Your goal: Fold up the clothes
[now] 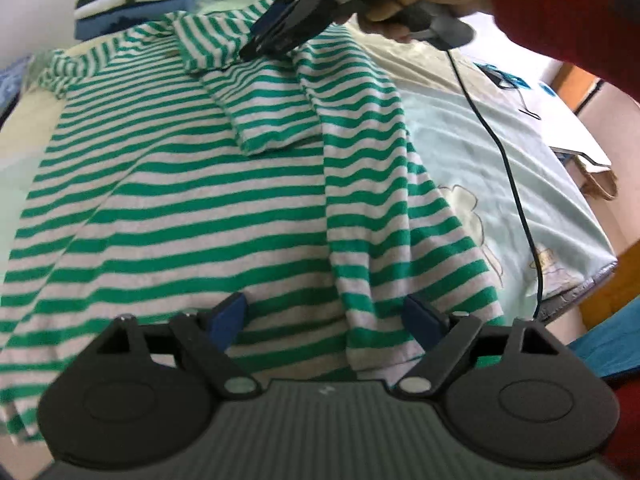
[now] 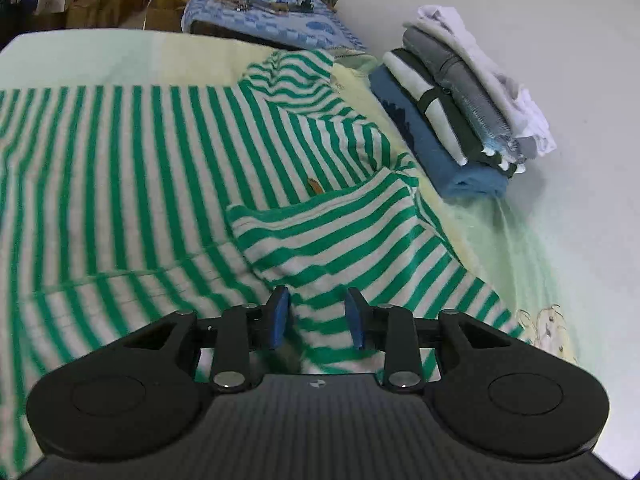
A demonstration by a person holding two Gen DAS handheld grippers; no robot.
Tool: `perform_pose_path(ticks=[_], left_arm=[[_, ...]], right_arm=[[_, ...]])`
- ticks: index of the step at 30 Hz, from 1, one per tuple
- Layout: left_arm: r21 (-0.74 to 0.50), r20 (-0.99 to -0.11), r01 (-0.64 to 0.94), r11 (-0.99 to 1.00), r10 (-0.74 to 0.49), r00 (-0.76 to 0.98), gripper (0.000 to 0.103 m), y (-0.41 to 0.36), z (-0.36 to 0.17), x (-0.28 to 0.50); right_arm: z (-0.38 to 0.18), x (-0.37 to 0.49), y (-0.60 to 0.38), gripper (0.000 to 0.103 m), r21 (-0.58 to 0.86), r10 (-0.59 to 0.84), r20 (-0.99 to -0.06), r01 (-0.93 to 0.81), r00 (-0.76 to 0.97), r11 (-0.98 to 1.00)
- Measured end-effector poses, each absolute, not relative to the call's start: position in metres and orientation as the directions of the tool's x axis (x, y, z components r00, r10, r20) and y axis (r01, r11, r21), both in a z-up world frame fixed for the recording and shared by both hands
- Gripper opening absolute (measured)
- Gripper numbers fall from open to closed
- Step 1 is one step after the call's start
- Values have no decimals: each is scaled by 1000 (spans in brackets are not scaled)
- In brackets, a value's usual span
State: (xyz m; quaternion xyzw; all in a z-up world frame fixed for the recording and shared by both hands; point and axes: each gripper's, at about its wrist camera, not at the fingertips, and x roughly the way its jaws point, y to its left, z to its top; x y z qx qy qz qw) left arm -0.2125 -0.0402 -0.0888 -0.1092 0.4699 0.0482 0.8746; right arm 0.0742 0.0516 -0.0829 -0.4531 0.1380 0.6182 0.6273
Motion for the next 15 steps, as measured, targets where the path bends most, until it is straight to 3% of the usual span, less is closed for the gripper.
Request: perform_pose_path(ticks=[1,2,4,7,8,9,10,11,15], left_arm=[[-139,-830,-193,971,-8,558,82,-42,-89,-213],[-131,-826,-195,972,1,563,80,-44,-89,-212],[-120,-819,-190,974,11,574,62,-49,-89,-211],[-153,-818,-184,971,-20,575,38,-52,-86,-210],[-160,-818,-189,969,-22,575,35,-51,-85,-211],[-169,-818,-194,966,-28,574,27,-50,-84,-211],[-181,-818,-198,963,-36,574,5,-49,-82,-212],[-197,-817,-202,959,-47,575,0,-47,-80,-213],[-211,-820,-206,956,-59,569,0,-46,-79,-213]], right_arm=[[-85,78,55,29,-385,646,-740,-905,185,-182],[-85,82,58,18,-367,649,-741,-913,173,-176],[-80,92,62,7,-313,659,-738,-939,146,-141],[-65,111,62,6,-211,699,-704,-977,124,-40],[-60,117,62,6,-173,714,-690,-985,119,-3],[-56,124,62,6,-133,729,-675,-991,115,34],[-52,130,63,6,-96,740,-663,-993,113,66],[-50,135,64,6,-62,749,-653,-994,112,95],[-62,140,75,6,-6,749,-653,-989,115,147]])
